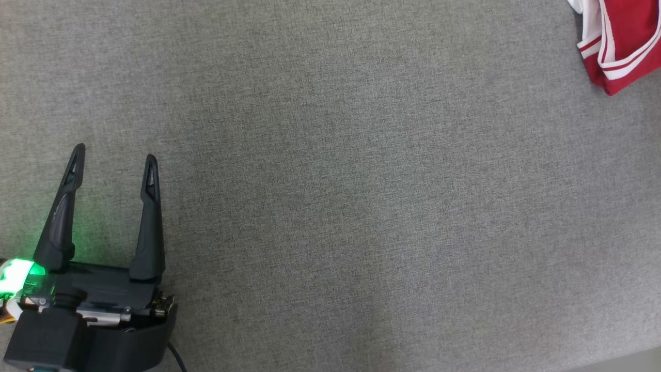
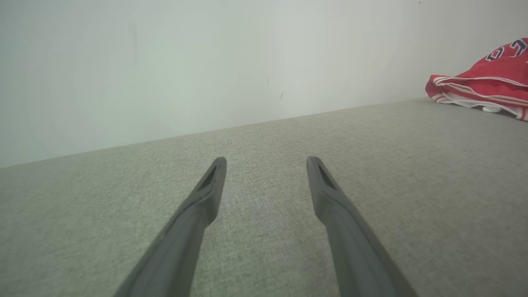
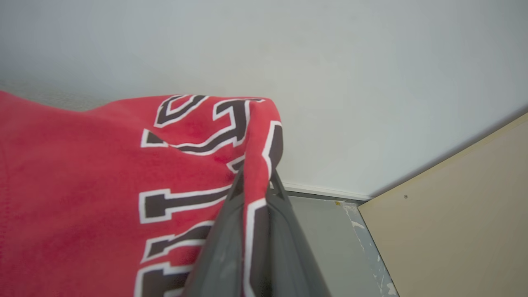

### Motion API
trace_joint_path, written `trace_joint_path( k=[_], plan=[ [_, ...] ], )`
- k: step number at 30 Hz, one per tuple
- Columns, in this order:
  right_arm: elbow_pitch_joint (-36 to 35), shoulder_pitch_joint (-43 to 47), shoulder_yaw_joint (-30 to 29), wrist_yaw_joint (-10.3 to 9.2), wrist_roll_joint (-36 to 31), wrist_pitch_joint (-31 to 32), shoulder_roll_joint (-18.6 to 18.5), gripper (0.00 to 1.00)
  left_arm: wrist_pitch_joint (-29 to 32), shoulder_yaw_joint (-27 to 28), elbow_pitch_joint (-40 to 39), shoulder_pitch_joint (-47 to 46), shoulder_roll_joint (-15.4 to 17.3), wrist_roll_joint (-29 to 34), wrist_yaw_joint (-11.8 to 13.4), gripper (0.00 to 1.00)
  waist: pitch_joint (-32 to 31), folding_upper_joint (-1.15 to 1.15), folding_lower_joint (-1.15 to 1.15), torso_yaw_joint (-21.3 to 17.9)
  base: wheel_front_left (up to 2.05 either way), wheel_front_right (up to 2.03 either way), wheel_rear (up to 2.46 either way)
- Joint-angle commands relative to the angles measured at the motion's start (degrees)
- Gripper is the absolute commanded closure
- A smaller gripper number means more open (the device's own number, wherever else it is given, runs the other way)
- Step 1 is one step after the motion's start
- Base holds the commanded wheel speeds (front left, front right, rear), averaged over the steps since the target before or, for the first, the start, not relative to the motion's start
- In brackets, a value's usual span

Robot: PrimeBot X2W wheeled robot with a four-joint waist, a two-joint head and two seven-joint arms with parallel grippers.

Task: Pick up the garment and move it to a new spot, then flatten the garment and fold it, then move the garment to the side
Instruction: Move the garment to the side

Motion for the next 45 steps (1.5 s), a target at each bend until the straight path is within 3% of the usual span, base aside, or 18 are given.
trace_joint_path(
  k=[1, 4, 5, 6, 7, 17, 25, 36, 45],
  plan=[
    [0.2, -0.6, -0.2, -0.18, -0.7, -0.2, 0.3, 1.0, -0.1, -0.4, 1.2, 0.4, -0.1, 0.0, 0.0, 0.0, 0.1, 0.0, 0.0, 0.0, 0.0, 0.0, 0.0],
    [0.9, -0.9, -0.3, -0.18, -0.9, 0.0, 0.4, 1.0, 0.0, -0.4, 1.2, 0.3, -0.1, -0.2, 0.3, 0.0, 0.0, 0.0, 0.0, 0.2, 0.0, 0.0, 0.0],
    [1.1, -1.0, -0.3, -0.18, -0.9, 0.0, 0.5, 0.81, 0.0, -0.3, 1.2, 0.3, -0.1, -0.3, 0.3, 0.0, 0.0, 0.0, 0.0, 0.3, 0.0, 0.0, 0.0],
    [1.2, -1.1, -0.3, -0.18, -1.1, 0.0, 0.5, 0.33, 0.0, -0.2, 1.2, 0.4, -0.1, -0.4, 0.4, 0.0, -0.1, 0.0, 0.0, 0.3, 0.0, 0.0, 0.0],
    [1.4, -1.1, -0.2, -0.18, -1.2, 0.0, 0.6, 0.0, 0.0, -0.1, 1.2, 0.6, 0.0, -0.6, 0.5, 0.0, -0.1, 0.0, 0.0, 0.4, 0.0, 0.0, 0.0],
    [0.7, 0.2, -1.8, -0.18, -1.8, -1.8, 0.8, 0.0, -0.1, -0.3, 2.8, 0.8, -1.4, -1.4, 1.0, 0.0, -3.9, 0.0, 0.0, 1.6, 0.0, 0.0, 0.0],
    [-6.9, 5.8, -2.3, -0.17, 1.1, -2.4, 3.5, 0.0, -0.1, 0.7, 8.0, 3.6, -3.9, -2.7, 1.5, 0.0, -13.1, 0.0, 0.0, 3.1, 0.0, 0.0, 0.0],
    [-20.6, 20.1, -5.6, -0.17, 1.5, -2.4, 12.4, 0.0, -0.1, 4.1, 12.3, 10.4, -6.2, -3.6, 2.9, 0.0, -24.3, 0.0, 0.0, 4.0, 0.0, 0.0, 0.0],
    [-31.2, 38.3, -8.0, -0.17, -2.2, -2.3, 20.7, 0.0, -0.1, 4.5, 16.6, 13.2, -7.4, -4.0, 2.8, 0.0, -31.1, 0.0, 0.0, 6.7, 0.0, 0.0, 0.0]
  ],
)
